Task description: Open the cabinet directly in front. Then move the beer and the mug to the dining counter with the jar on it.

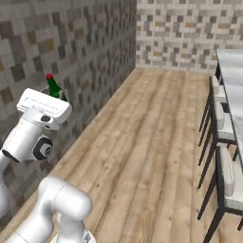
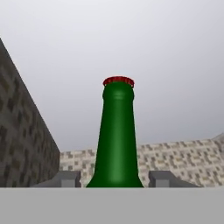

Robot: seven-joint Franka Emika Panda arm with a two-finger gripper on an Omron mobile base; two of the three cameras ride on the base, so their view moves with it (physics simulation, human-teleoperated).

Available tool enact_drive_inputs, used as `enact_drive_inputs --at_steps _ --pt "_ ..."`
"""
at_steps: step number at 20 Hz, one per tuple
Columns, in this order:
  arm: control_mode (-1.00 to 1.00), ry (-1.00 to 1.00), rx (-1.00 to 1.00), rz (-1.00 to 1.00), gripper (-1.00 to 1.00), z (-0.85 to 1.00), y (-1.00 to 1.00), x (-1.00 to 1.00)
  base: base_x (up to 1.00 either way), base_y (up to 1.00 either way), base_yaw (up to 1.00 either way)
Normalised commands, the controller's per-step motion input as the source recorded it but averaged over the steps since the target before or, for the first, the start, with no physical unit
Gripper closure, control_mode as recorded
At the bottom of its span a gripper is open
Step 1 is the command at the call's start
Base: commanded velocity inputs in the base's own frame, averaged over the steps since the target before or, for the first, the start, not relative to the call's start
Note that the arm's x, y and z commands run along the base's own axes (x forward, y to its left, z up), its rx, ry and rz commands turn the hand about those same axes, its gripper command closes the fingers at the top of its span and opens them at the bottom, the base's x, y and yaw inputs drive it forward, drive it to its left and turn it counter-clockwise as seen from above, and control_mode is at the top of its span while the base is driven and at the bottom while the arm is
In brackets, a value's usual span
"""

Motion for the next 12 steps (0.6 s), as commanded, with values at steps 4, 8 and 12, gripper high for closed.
enact_drive_inputs --at_steps 4,8,12 --pt "1.00 0.00 0.00 0.00 1.00 0.00 0.00 0.00 1.00 0.42 0.01" --pt "1.00 0.00 0.00 0.00 1.00 0.00 0.00 0.00 1.00 0.00 0.10" --pt "1.00 0.00 0.00 0.00 1.00 0.00 0.00 0.00 1.00 0.00 0.06"
